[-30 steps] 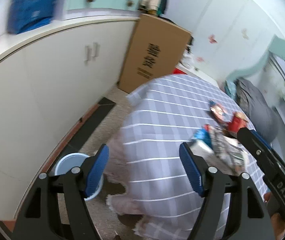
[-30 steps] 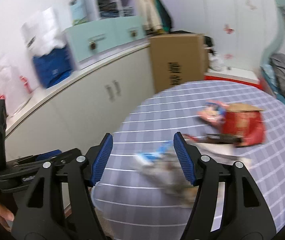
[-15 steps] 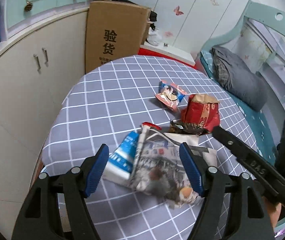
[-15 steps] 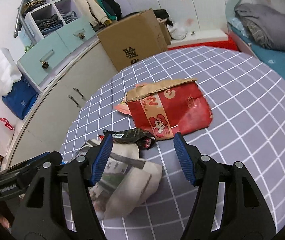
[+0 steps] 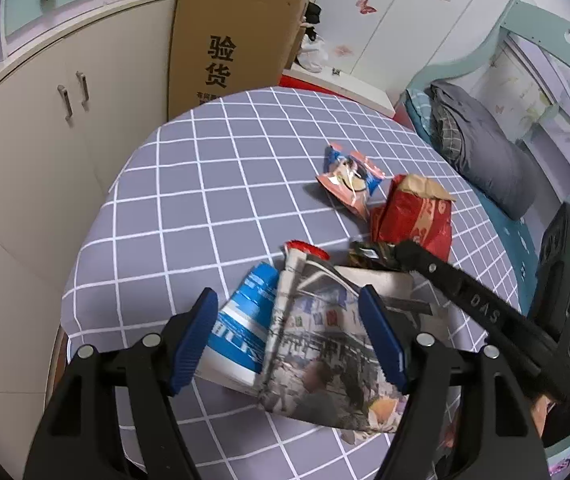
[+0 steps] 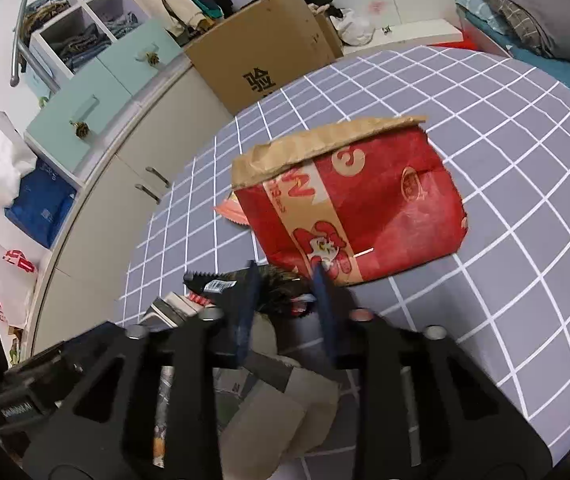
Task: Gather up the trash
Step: 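Grasp the black wrapper with the right gripper while the left grasps the newspaper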
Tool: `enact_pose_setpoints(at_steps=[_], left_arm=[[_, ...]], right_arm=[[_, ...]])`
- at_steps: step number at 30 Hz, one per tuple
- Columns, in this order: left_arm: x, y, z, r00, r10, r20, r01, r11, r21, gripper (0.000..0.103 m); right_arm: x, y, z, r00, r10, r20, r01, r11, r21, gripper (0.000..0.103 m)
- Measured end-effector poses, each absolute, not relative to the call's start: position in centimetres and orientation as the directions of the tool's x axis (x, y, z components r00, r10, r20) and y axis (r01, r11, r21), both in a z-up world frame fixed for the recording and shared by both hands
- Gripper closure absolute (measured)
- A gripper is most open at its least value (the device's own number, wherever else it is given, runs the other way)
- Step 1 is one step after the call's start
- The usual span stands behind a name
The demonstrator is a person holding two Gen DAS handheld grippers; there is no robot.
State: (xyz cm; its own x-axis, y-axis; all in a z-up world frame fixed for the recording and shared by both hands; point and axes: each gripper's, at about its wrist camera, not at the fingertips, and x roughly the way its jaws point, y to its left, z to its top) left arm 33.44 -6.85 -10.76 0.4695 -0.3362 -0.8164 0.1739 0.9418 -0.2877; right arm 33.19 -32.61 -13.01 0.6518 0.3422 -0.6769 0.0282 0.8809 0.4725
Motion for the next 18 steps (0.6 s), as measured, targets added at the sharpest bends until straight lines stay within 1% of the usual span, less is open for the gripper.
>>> enact_pose_setpoints(at_steps=[2,4,11,14,16,18], left_arm=[[33.3,-7.1,-10.6,0.467,-0.344,-0.815,0.193,0.939,-0.286,0.032],[33.1,-7.4,-10.4,0.467,-0.355,-0.81,0.212,0.934,-0.287,0.032],[32.3,-8.1,-10.3,0.459,-0.364,-0.81,0.245,0.929,-0.279,0.033],[32.3,-8.2,-10.4,0.455,-0.369,-0.81,0.245,0.927,-0.285,0.035],[32.4,-8.3,-10.6,0.447,-0.368,-0.815,0.242,0.927,-0.286,0.04],[32.3,-8.4,-10.9,0.428,-0.374,-0.822,0.248,0.924,-0.292,0.042]], right_arm=[[32.7,-32.5,-12.3,0.675,0.336,-0.657,0.006,0.888,0.46,0.087],[31.5,-32.2,-11.2,0.72,0.289,-0.631,-0.007,0.912,0.41,0.091],[26.7,-32.7,-8.0,0.846,0.156,-0.509,0.011,0.95,0.311,0.091],[25.7,-33.0,-7.3,0.856,0.154,-0.493,0.004,0.952,0.305,0.091],[24.9,-33.0,-7.2,0.857,0.163,-0.489,-0.007,0.952,0.304,0.091],[24.6,-32.9,-7.4,0.852,0.176,-0.492,-0.015,0.949,0.314,0.091]])
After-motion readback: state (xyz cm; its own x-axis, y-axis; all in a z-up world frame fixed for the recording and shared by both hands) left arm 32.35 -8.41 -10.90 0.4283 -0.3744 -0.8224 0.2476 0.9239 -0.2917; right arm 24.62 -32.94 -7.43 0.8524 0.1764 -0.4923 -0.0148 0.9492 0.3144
